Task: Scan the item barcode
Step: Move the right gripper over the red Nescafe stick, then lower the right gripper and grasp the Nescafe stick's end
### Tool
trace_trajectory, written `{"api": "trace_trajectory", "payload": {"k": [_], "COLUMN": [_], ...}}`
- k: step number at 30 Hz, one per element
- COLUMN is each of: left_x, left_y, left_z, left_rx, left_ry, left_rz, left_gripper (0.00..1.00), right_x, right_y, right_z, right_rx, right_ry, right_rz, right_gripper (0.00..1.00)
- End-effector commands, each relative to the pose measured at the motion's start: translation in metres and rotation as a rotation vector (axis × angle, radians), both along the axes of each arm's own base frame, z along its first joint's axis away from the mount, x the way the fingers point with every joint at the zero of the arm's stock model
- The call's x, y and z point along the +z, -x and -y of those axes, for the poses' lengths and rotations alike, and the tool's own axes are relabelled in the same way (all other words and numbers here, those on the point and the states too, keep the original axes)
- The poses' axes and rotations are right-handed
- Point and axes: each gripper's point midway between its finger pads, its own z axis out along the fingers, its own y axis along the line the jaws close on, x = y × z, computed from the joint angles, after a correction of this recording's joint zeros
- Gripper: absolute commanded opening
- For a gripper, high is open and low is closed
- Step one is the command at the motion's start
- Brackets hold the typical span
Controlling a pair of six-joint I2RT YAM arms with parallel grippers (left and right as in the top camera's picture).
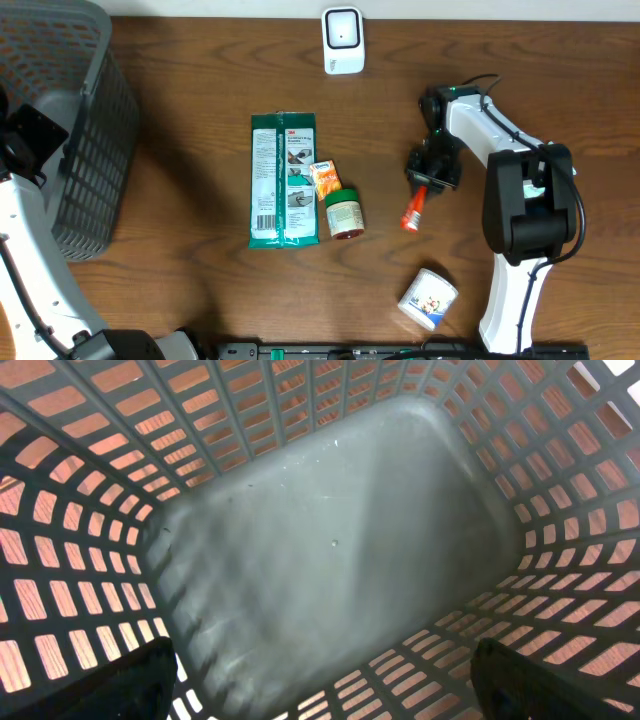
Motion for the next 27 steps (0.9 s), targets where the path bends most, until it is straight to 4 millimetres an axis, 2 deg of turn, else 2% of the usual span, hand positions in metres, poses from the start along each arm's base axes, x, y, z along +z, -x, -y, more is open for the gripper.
{"api": "trace_trajectory", "payload": {"k": [1,4,8,12,15,22,27], "left_x": [0.003,0.003,0.003,0.003,0.003,0.003,0.003], "left_y": [-0.001,-0.001,-0.001,-0.001,-0.001,-0.001,-0.001], "left_z": [-0.003,-0.003,-0.003,-0.003,-0.003,-0.003,-0.003], "left_rx": [-0.004,-0.004,-0.004,-0.004,-0.004,-0.004,-0.004], "left_ry": [-0.012,-0.012,-0.012,-0.012,-0.012,-0.012,-0.012], "left_rz": [-0.004,-0.003,-0.004,-0.004,-0.004,-0.004,-0.004], "left_gripper": [0.93,0.94,0.93,0.93,0.93,0.94,0.93], "right_x": [-0.003,-0.001,-0.002,-0.001,0.003,0.026,0.050], "right_y": [-0.013,-0.026,-0.034,-0.035,-0.038,-0.060,-0.072], "right_z": [-0.035,-0.043,-0.037,-0.034,-0.034,-0.023,-0.005], "right_rx": [-0.133,-0.237,-0.311,-0.327,-0.346,-0.373,-0.353], "right_ry": [-0.170,-0.217,-0.203,-0.216,-0.255,-0.326,-0.233], "right_rz": [0.005,0.019,0.023,0.020,0.014,0.081,0.202], "right_gripper": [0.16,0.16,0.21,0.31,0.36,0.33,0.36]}}
